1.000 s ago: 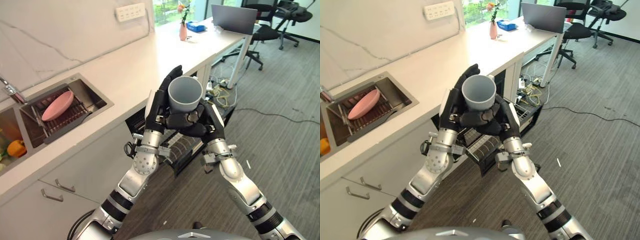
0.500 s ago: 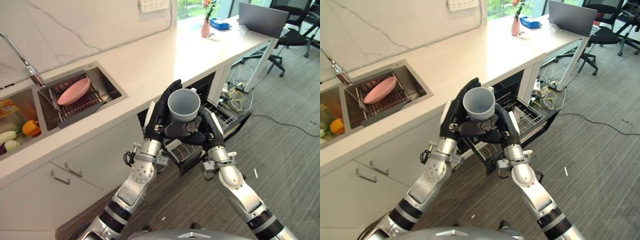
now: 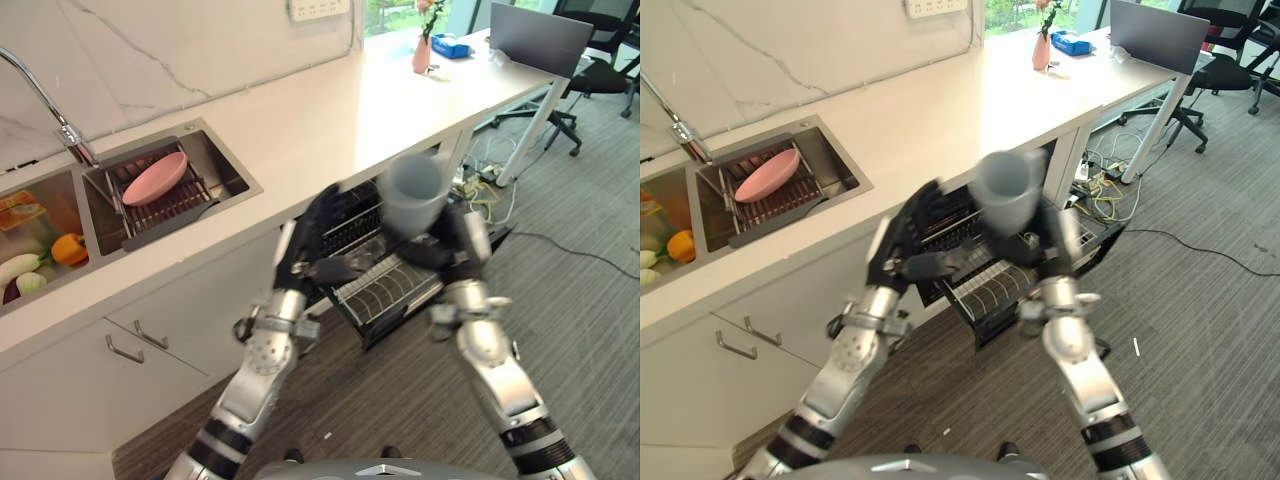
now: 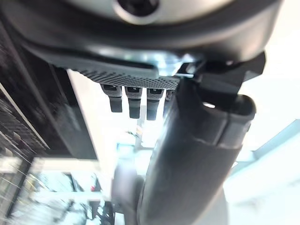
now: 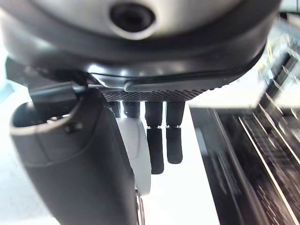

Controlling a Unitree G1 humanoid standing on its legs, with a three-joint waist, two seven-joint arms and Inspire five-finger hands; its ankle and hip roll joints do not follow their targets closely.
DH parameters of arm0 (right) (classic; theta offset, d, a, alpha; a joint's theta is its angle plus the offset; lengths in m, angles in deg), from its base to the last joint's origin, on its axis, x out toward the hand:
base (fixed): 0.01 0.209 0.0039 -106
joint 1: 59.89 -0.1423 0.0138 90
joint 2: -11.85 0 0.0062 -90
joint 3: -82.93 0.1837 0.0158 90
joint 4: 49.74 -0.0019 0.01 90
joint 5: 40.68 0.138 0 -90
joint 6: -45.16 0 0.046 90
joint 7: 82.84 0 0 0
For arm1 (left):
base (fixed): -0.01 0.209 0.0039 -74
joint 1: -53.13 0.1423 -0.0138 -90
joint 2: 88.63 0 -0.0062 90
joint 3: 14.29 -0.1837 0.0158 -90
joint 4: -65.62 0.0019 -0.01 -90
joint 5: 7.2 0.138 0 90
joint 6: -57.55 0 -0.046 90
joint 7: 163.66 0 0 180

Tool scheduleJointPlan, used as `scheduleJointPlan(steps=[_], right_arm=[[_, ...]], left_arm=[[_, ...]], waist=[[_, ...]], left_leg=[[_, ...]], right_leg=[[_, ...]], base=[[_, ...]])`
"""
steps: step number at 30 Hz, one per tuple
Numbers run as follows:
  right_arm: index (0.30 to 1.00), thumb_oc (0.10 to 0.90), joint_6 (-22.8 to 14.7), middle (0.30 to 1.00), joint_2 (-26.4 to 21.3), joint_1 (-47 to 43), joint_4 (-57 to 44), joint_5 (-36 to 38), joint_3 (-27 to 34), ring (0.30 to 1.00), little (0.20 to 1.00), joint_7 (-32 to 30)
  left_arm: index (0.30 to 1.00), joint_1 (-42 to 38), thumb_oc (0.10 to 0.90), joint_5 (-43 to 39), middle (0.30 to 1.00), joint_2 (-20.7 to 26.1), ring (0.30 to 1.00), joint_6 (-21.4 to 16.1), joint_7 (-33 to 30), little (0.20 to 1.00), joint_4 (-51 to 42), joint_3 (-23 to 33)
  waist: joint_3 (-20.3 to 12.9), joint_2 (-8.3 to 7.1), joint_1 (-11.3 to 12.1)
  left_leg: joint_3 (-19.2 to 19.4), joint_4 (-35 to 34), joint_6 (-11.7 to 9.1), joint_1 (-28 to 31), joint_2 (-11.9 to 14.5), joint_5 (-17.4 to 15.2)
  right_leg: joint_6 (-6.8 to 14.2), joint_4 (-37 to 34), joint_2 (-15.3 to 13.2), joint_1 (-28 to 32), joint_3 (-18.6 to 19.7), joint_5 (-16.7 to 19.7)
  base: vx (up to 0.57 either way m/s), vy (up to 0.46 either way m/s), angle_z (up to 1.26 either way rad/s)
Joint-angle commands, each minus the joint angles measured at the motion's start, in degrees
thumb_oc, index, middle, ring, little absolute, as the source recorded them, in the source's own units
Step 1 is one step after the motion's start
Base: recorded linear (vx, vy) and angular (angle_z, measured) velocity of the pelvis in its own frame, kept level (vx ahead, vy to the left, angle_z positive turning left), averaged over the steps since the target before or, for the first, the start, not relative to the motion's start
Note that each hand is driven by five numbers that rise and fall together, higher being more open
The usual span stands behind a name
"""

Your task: Place the dishes in the dishwasher.

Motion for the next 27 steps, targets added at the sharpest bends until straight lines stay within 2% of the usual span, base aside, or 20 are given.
scheduleJointPlan(steps=[1, 9, 14, 15, 20, 23, 25, 27], right_arm=[[0.300, 0.400, -9.32, 0.300, -2.16, -10.02, -1.96, -2.32, 8.45, 0.300, 0.300, -3.11], [0.300, 0.400, -7.89, 0.300, -3.51, -9.57, -0.16, -3.88, 8.98, 0.300, 0.300, -1.29], [0.300, 0.400, -3.78, 0.300, -11.21, -10.39, 5.85, -8.08, 6.86, 0.300, 0.300, 3.41], [0.300, 0.400, -3.84, 0.300, -11.29, -10.52, 6.01, -8.06, 6.78, 0.300, 0.300, 3.42], [0.300, 0.400, -0.71, 0.300, -21.99, -16.16, 15.75, -11.07, 0.63, 0.300, 0.300, 7.61], [0.300, 0.400, 0.59, 0.300, -26.03, -20.10, 21.93, -11.94, -3.34, 0.300, 0.300, 9.52], [0.300, 0.400, 1.69, 0.300, -28.40, -23.19, 28.72, -12.27, -6.53, 0.300, 0.300, 11.03], [0.300, 0.400, 1.89, 0.300, -28.91, -24.90, 32.55, -12.53, -8.57, 0.300, 0.300, 11.79]], left_arm=[[0.900, 0.60, 0.800, -0.37, 0.900, 8.41, 0.900, -2.37, -1.30, 0.900, 1.13, 5.03], [0.900, 1.69, 0.800, 1.05, 0.900, 9.45, 0.900, -2.22, -0.08, 0.900, 1.46, 7.55], [0.900, 4.63, 0.800, 3.21, 0.900, 10.22, 0.900, -1.10, 2.15, 0.900, 4.68, 8.83], [0.900, 4.62, 0.800, 3.22, 0.900, 10.14, 0.900, -1.12, 2.16, 0.900, 4.71, 8.84], [0.900, 7.15, 0.800, 3.77, 0.900, 11.29, 0.900, -0.41, 4.89, 0.900, 8.78, 7.99], [0.900, 7.42, 0.800, 4.26, 0.900, 12.05, 0.900, 0.00, 5.78, 0.900, 10.85, 7.01], [0.900, 8.38, 0.800, 4.57, 0.900, 12.42, 0.900, 0.07, 6.57, 0.900, 11.82, 6.49], [0.900, 8.65, 0.800, 4.63, 0.900, 12.80, 0.900, 0.08, 6.86, 0.900, 12.55, 6.46]], waist=[[-2.95, -3.82, -0.19], [-2.93, -3.60, -0.06], [-2.42, -4.26, 0.90], [-2.42, -4.20, 0.88], [-0.84, -5.40, 2.79], [1.07, -6.39, 4.32], [2.82, -7.50, 6.16], [4.16, -7.98, 7.38]], left_leg=[[2.45, 0.20, -1.79, 0.50, 0.68, -0.88], [2.50, 0.20, -1.85, 0.55, 0.75, -0.89], [2.34, 0.20, -1.85, 0.31, 0.65, -0.84], [2.35, 0.20, -1.85, 0.30, 0.64, -0.85], [2.02, 0.74, -1.86, -0.78, 0.41, -0.62], [1.41, 1.59, -1.95, -2.51, 0.42, -0.14], [0.38, 2.69, -2.04, -4.28, 0.50, 0.03], [-0.30, 3.20, -2.22, -5.76, 0.61, 0.38]], right_leg=[[4.47, 0.93, -2.73, 3.20, 1.90, -5.34], [4.46, 0.94, -2.76, 3.18, 1.74, -5.34], [4.64, 1.05, -2.87, 2.97, 1.53, -5.19], [4.64, 1.06, -2.88, 2.96, 1.54, -5.19], [4.79, 1.43, -3.15, 2.43, 0.97, -4.93], [4.70, 2.25, -3.30, 1.35, 0.39, -4.92], [4.46, 2.56, -3.27, 0.80, -0.77, -4.90], [4.40, 2.49, -3.26, 0.33, -1.72, -4.78]], base=[[0.00, 0.000, 0.00], [0.00, 0.000, 0.00], [-0.01, 0.002, 0.02], [-0.01, 0.002, 0.03], [-0.03, -0.004, 0.00], [-0.10, -0.012, 0.06], [-0.08, -0.035, 0.17], [-0.06, -0.022, 0.28]])
